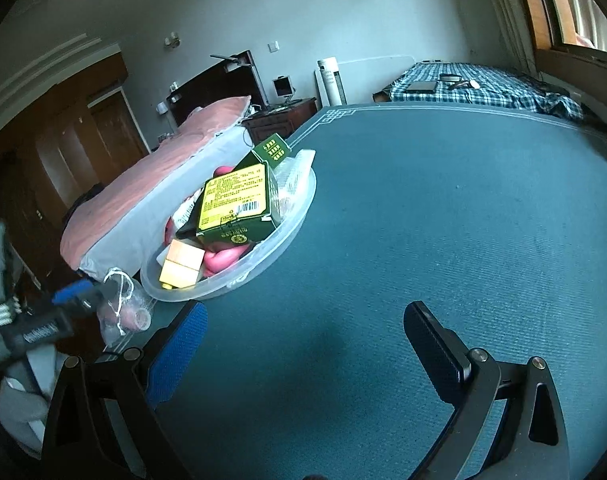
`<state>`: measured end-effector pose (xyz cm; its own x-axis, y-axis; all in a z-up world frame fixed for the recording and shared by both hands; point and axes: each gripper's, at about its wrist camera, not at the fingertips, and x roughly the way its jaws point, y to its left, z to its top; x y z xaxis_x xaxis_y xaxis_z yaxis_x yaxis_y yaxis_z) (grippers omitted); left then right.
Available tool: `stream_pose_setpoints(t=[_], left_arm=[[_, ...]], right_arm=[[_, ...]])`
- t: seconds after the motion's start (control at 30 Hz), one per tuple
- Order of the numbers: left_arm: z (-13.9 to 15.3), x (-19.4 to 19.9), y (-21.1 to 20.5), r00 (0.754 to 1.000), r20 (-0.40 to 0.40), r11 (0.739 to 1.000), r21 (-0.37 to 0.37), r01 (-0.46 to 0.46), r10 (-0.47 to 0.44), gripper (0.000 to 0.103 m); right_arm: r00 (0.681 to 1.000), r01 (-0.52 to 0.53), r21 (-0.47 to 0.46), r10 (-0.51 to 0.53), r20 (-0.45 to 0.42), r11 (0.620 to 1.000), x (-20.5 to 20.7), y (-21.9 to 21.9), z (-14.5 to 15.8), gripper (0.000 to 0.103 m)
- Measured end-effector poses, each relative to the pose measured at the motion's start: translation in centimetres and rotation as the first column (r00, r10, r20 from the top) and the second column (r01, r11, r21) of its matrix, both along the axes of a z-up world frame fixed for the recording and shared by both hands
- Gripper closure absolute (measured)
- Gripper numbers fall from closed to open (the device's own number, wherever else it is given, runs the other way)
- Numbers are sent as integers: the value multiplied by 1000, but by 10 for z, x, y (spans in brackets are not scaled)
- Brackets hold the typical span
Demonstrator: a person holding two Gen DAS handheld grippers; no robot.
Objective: Organize objects
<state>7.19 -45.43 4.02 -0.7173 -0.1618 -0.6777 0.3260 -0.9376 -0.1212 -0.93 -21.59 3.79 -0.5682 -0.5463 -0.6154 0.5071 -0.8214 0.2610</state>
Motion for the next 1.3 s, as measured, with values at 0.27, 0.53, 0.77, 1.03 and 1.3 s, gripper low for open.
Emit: stream_pose_setpoints(t=[0.27,0.53,0.77,1.03,1.3], left_arm=[[-22,-9,1,998,59,1000,20,13,-14,27],[16,0,2,998,-70,1000,-1,1,-1,28],[36,-49,13,989,-123,997,-14,77,-78,28],[13,-96,16,994,-55,995,-40,88,-90,5],[21,-76,12,991,-103,996,5,86,-85,0]], right_arm=[[1000,-11,18,11,-2,1000,0,-5,-2,4],[1000,-13,20,13,8,1000,2,-5,-4,4],[1000,-3,22,3,6,1000,2,-4,-5,4],[1000,1,14,-1,17,1000,-1,-1,-7,4],[1000,-7,12,7,21,1000,1,-3,-7,4]])
